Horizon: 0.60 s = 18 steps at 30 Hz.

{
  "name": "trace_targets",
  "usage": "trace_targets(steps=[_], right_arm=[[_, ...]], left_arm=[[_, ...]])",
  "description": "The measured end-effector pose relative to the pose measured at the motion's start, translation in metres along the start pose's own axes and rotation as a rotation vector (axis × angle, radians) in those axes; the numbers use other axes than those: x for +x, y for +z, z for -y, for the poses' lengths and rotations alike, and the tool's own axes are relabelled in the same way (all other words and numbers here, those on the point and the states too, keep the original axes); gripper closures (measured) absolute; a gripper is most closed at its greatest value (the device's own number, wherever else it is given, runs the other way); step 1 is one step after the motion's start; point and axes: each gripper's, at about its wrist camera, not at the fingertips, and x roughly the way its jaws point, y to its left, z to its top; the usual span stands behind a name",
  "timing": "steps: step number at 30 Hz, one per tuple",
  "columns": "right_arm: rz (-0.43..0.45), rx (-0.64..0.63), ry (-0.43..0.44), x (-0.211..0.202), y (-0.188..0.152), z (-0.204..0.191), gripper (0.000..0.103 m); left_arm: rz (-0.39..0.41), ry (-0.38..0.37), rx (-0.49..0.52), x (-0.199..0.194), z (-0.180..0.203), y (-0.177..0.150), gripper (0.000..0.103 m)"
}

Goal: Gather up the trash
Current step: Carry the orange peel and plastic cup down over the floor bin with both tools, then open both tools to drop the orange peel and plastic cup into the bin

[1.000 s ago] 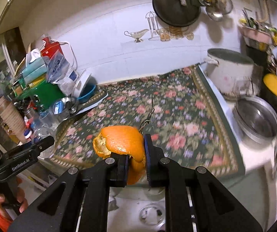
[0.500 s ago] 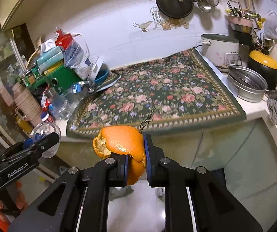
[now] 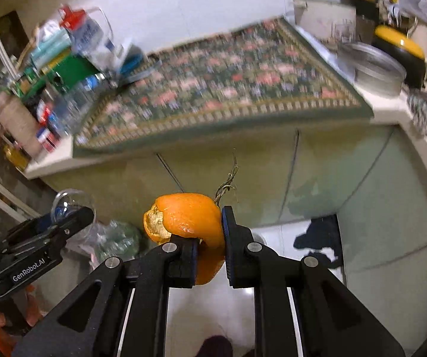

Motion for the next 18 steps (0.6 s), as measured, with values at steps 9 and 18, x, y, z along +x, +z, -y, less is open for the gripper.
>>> trace_targets(steps=[9, 18], right_arm=[[-0.130, -0.026, -0.027, 0.100, -0.041, 0.061, 0.090], [-0.211, -0.062, 0.005, 0.213, -0.071, 0.087, 0.090]], left_arm=[[-0.113, 0.038, -0.075, 0.128, -0.006, -0.059, 0.048], [-0.239, -0.005, -0.053, 0.261, -0.006, -0.101, 0.048]])
